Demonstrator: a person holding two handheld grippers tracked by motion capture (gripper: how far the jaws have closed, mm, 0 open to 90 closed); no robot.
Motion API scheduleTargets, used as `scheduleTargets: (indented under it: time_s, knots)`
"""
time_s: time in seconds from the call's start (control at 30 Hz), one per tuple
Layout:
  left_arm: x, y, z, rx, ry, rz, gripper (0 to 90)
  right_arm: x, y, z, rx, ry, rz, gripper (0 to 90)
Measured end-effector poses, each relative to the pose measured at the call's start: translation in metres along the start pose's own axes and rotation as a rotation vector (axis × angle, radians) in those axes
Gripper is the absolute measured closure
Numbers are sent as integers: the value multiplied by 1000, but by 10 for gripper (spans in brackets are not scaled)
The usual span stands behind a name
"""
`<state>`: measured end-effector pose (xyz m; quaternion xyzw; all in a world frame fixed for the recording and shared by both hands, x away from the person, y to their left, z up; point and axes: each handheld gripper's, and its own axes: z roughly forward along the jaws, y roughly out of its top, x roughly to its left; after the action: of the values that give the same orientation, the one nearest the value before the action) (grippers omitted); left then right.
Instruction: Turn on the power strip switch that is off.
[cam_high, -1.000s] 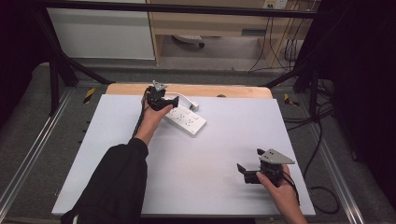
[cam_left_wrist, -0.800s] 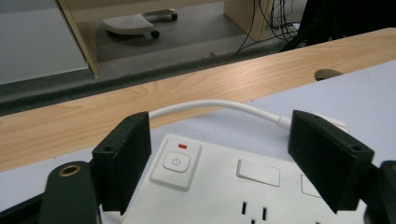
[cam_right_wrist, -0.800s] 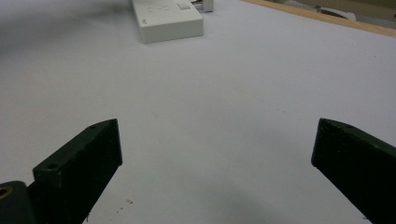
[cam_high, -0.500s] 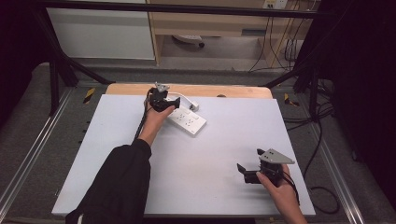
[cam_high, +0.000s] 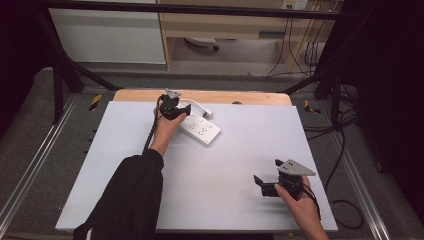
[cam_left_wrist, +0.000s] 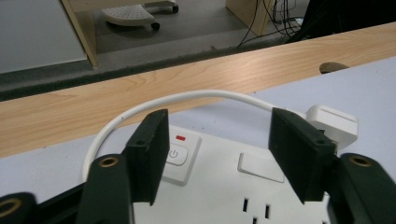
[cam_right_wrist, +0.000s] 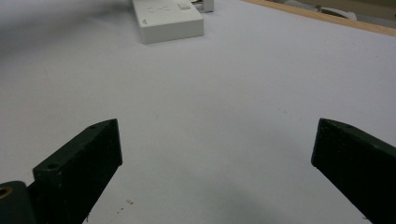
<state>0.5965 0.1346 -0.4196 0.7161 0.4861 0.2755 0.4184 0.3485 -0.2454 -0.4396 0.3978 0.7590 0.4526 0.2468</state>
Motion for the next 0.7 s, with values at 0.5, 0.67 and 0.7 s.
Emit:
scheduleTargets:
  time_s: [0.5, 0.67, 0.7]
  knots:
    - [-3, -3, 4, 29, -52, 14, 683, 0, 0, 0, 1, 1, 3, 23]
    - [-2, -4, 5, 29, -76, 15, 782, 0, 0, 0, 0, 1, 2, 23]
    - [-2, -5, 5, 29, -79, 14, 796, 0, 0, 0, 1, 1, 1, 23]
